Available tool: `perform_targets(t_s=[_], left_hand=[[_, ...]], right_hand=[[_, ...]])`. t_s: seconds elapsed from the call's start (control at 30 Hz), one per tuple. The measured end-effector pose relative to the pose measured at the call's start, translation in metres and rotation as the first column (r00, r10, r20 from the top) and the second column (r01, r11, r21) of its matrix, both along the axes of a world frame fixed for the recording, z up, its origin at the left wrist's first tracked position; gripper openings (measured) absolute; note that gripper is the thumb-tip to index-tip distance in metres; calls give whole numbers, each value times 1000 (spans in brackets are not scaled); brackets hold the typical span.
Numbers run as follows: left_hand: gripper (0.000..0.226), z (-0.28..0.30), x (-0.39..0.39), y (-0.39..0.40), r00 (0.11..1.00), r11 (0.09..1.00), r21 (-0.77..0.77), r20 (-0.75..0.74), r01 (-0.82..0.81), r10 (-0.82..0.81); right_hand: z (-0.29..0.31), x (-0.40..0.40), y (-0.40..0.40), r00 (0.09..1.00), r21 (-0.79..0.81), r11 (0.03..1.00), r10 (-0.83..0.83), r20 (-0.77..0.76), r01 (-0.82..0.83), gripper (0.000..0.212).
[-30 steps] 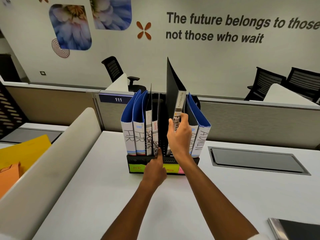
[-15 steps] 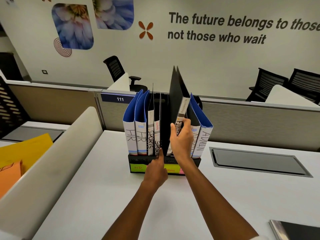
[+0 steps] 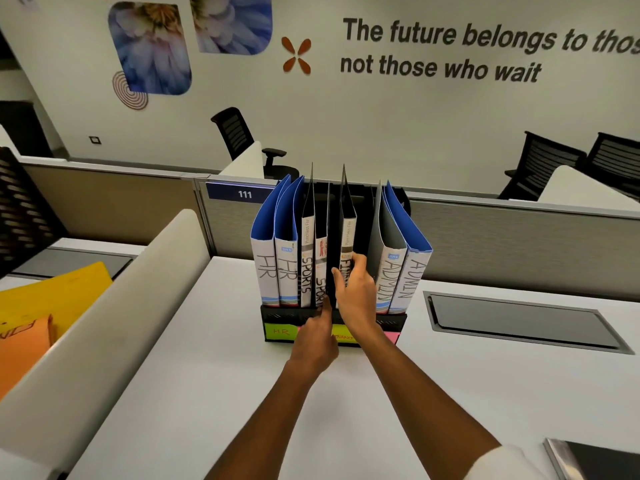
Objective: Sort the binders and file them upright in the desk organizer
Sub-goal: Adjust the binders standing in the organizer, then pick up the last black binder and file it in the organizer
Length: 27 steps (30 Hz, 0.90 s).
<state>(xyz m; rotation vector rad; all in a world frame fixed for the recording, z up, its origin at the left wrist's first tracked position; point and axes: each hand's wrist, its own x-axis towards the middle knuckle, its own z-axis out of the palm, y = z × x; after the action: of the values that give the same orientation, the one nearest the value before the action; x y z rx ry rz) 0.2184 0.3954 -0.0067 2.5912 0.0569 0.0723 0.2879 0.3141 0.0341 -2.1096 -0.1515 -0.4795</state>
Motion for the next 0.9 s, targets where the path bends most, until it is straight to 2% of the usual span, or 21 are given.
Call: perform_targets(t_s=[0.1, 0.27, 0.37, 0.57, 0.73, 0.9], left_hand=[[85, 1, 1, 3, 999, 999, -1, 0, 42, -42], [74, 0, -5, 13, 987, 987, -39, 55, 154, -152], [68, -9, -18, 14, 984, 988, -13, 88, 154, -152], [70, -20, -46, 9, 982, 982, 105, 90, 158, -167], [74, -19, -65, -3, 987, 966, 235, 90, 108, -132], [74, -23, -88, -24, 991, 959, 265, 59, 98, -117]], right_hand=[[-1, -5, -3, 998, -26, 999, 35, -48, -36, 54], [-8, -20, -14, 972, -109, 987, 90, -215, -116, 76], [-9, -30, -24, 964, -146, 979, 105, -243, -143, 75], [-16, -63, -50, 966, -269, 942, 143, -216, -200, 73], [-34, -90, -82, 956, -529, 812, 111, -272, -245, 73], [-49, -120, -121, 947, -607, 758, 43, -318, -238, 72]])
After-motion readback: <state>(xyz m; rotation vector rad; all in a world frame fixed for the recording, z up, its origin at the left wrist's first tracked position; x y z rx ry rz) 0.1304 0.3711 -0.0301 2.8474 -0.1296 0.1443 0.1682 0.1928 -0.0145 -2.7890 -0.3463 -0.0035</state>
